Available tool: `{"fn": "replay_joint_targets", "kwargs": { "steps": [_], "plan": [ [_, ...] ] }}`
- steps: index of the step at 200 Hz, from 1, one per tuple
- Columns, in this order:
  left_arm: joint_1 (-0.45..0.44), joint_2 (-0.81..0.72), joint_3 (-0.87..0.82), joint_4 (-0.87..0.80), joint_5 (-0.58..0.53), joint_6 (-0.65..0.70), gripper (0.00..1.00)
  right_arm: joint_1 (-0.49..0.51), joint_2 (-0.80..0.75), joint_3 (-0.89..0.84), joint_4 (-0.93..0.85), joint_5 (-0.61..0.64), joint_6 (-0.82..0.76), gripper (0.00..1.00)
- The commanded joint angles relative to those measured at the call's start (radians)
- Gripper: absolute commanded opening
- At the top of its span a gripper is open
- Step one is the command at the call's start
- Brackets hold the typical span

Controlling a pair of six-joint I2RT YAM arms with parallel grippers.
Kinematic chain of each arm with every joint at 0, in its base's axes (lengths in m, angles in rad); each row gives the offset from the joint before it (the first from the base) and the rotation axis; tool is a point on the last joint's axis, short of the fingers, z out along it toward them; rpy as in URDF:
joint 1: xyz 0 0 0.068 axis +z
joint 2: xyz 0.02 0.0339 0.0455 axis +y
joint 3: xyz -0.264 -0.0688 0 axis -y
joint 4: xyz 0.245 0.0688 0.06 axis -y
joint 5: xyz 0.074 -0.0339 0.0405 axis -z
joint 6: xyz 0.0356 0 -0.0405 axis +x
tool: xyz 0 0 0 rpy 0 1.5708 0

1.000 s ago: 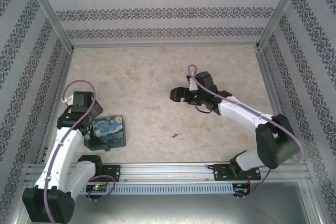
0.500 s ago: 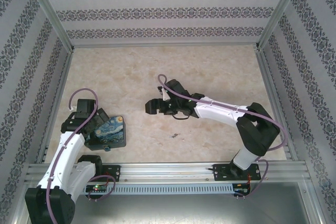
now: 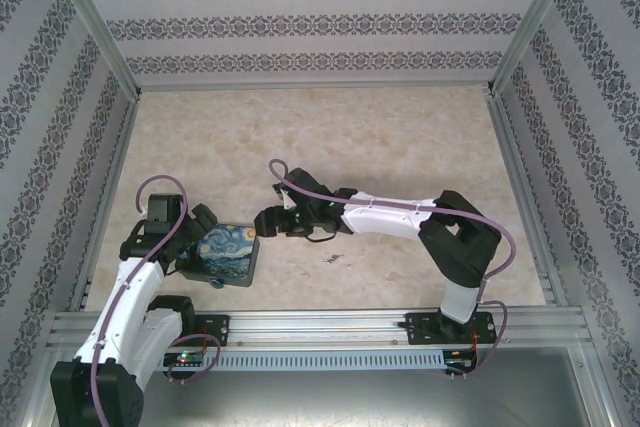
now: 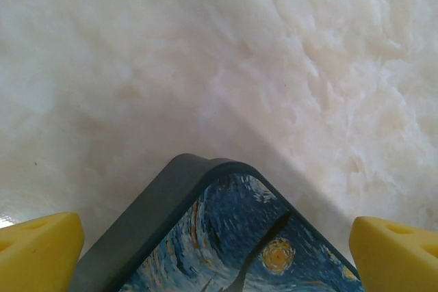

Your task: Unlock the padlock with the key

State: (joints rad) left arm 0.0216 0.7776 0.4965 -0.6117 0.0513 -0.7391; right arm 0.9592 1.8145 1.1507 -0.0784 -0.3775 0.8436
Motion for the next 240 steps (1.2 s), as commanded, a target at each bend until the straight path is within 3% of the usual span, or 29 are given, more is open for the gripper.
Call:
{"fn": "replay_joint_targets", "kwargs": {
  "steps": [1,53,79,98,132,175,207,240],
  "plan": [
    [-0.002,-0.025,-0.022,0.011,0.046,-0.025,1.0,0.036,0.041,0.047,0.014,-0.021,0.035,0.72],
    [-0.012,-0.041,-0.05,0.035,0.099,-0.027,1.0,0.074,0.088,0.064,0.033,-0.02,0.081,0.65],
    [-0.024,-0.038,-0.054,0.064,0.131,-0.045,1.0,0.07,0.097,0.076,0.032,-0.001,0.086,0.53],
    [-0.044,-0.033,-0.053,0.09,0.149,-0.061,1.0,0.048,0.098,0.082,0.03,0.014,0.092,0.44],
    [-0.105,0.017,-0.033,0.165,0.152,-0.1,1.0,-0.02,0.098,0.103,0.031,0.02,0.095,0.4],
    [-0.234,0.198,0.06,0.29,0.093,-0.117,1.0,-0.118,0.09,0.125,0.017,0.014,0.087,0.39],
    [-0.349,0.414,0.181,0.39,0.042,-0.113,1.0,-0.204,0.073,0.096,0.021,0.009,0.093,0.4],
    [-0.406,0.622,0.337,0.468,0.04,-0.099,1.0,-0.294,0.035,0.056,0.013,0.027,0.088,0.42]
  ]
}}
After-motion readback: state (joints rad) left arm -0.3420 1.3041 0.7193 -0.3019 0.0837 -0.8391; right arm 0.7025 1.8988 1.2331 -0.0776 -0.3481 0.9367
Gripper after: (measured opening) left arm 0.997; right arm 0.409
